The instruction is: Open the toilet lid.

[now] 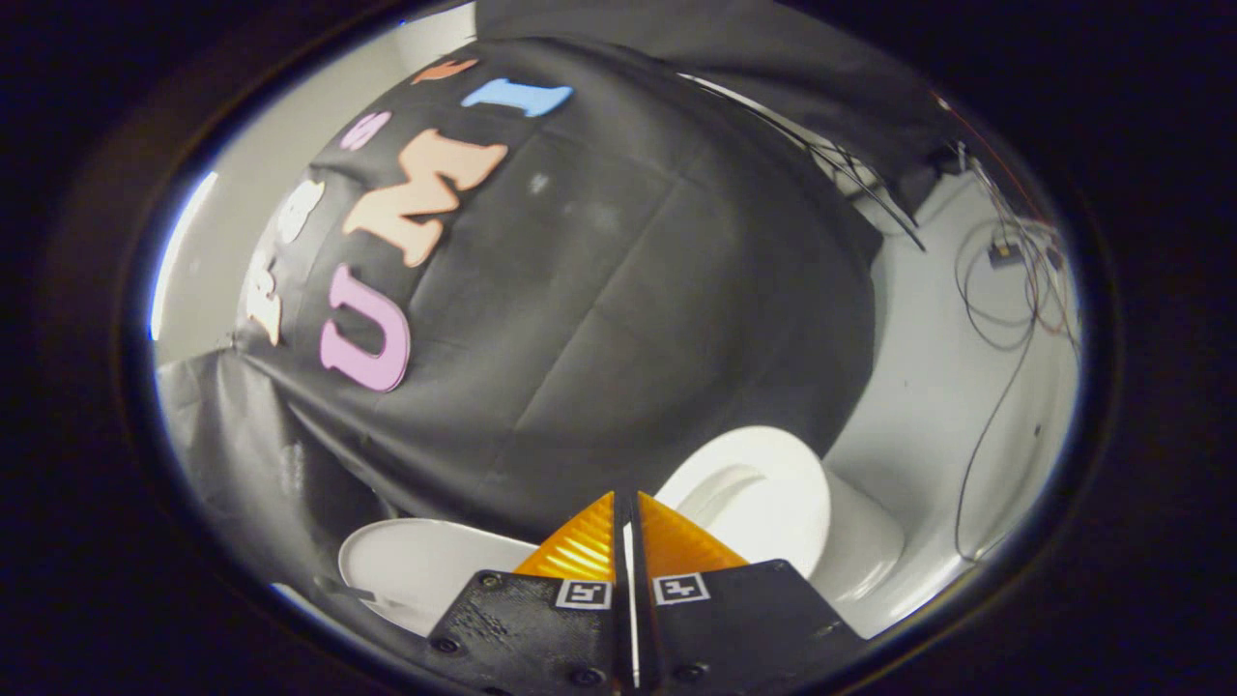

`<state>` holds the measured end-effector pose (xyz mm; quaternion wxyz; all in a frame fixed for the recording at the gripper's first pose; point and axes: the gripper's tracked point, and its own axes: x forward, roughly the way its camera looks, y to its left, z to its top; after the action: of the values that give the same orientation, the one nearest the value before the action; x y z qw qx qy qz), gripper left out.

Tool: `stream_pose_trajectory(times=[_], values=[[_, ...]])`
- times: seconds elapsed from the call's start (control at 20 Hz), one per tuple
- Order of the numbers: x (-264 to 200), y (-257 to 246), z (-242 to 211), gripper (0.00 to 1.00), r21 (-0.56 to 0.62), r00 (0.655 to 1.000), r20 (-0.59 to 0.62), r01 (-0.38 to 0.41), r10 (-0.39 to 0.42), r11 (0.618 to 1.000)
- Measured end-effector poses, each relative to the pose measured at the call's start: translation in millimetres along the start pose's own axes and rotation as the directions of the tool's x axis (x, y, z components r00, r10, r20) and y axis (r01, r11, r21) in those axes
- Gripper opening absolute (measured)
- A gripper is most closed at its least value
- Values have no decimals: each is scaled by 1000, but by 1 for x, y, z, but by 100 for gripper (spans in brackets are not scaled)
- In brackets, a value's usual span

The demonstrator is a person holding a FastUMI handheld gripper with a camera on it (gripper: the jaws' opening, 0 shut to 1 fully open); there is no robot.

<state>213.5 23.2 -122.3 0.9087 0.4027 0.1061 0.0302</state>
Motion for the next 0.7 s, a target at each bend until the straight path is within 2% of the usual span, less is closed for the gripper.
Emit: stream_pose_trajectory(times=[0.15,0.4,0.5,0.7], values=[[5,53,17,1,-142,1000,3,1,0,990],[15,140,25,1,-335,1000,-12,-24,22,942],[20,175,18,2,-409,999,-28,-43,35,912],[29,234,-12,1,-572,997,-76,-59,18,818]])
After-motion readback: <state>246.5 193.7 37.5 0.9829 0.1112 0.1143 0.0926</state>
